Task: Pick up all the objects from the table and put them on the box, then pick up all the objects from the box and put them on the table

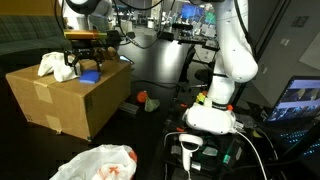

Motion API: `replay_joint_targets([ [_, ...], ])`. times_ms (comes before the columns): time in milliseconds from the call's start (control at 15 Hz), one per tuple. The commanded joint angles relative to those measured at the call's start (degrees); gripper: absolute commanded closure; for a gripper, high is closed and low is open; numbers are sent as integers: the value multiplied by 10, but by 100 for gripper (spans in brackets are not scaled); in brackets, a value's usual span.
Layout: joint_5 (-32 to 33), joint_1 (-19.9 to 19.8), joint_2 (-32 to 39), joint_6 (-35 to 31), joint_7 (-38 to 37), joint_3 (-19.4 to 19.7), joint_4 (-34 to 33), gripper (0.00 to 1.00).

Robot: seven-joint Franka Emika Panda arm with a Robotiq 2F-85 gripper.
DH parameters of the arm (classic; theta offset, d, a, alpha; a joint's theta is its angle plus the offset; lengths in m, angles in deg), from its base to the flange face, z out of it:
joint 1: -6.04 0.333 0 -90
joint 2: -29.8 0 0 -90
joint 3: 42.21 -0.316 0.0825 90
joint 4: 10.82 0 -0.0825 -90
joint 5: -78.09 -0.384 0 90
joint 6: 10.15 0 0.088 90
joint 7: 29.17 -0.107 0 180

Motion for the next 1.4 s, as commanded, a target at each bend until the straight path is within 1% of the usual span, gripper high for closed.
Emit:
replay_joint_targets([
  [0,-3,1,22,9,4,-4,-32,0],
  [400,-5,-3,44,21,-1,0,-48,0],
  [733,0,-4,26,20,-8,6,-29,0],
  [1333,5,-7,33,36,-18,17,-36,0],
])
